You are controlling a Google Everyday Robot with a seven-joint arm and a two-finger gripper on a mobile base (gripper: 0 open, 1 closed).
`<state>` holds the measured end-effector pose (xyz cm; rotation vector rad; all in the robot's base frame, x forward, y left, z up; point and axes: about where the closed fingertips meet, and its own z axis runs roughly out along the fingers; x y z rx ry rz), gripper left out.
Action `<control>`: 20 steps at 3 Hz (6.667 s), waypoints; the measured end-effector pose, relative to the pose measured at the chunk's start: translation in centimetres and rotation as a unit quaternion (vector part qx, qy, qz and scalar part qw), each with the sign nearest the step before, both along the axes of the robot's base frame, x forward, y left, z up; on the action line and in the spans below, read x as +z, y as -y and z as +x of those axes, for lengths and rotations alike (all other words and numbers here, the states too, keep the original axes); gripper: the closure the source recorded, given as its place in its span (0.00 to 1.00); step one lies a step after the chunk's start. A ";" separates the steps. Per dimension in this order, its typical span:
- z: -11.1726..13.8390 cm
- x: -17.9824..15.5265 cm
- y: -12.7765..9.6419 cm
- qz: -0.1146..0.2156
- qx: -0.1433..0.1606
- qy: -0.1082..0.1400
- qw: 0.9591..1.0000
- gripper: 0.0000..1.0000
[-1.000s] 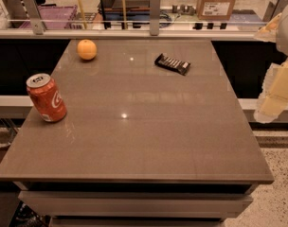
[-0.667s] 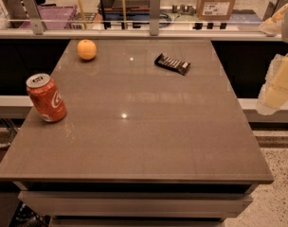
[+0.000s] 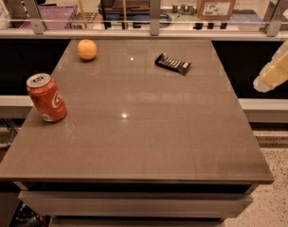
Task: Move rxbar chocolate near coke can
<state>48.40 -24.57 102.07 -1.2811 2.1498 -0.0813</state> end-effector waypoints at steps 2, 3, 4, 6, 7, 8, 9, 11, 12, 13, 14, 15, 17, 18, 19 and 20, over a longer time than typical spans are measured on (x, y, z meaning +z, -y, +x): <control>4.5 -0.9 1.2 0.083 -0.036 0.046 0.995 0.00; 7.3 -1.9 1.8 0.114 -0.041 0.043 0.992 0.00; 7.3 -1.9 1.8 0.114 -0.041 0.043 0.992 0.00; 9.9 -5.2 0.1 0.151 -0.037 0.036 0.987 0.00; 11.4 -7.0 -0.7 0.168 -0.035 0.029 0.985 0.00; 13.1 -8.7 -1.7 0.184 -0.028 0.023 0.982 0.00; 14.6 -10.2 -2.7 0.207 -0.020 0.025 0.978 0.00; 17.5 -12.5 -5.5 0.254 0.016 0.033 0.966 0.00; 18.3 -13.2 -6.6 0.263 0.029 0.032 0.964 0.00; 19.2 -14.0 -7.4 0.274 0.038 0.029 0.960 0.00; 20.2 -14.9 -7.8 0.285 0.042 0.028 0.957 0.00; 21.3 -15.8 -8.0 0.296 0.046 0.026 0.954 0.00; 25.0 -18.6 -9.6 0.307 0.051 0.016 0.950 0.00; 25.4 -19.1 -10.1 0.311 0.051 0.007 0.949 0.00; 26.2 -20.0 -10.9 0.318 0.046 0.000 0.947 0.03; 26.2 -20.1 -11.1 0.318 0.048 -0.001 0.947 0.25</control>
Offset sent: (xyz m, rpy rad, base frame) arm 0.0769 -0.0241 -0.0202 0.2597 -0.1196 -0.1071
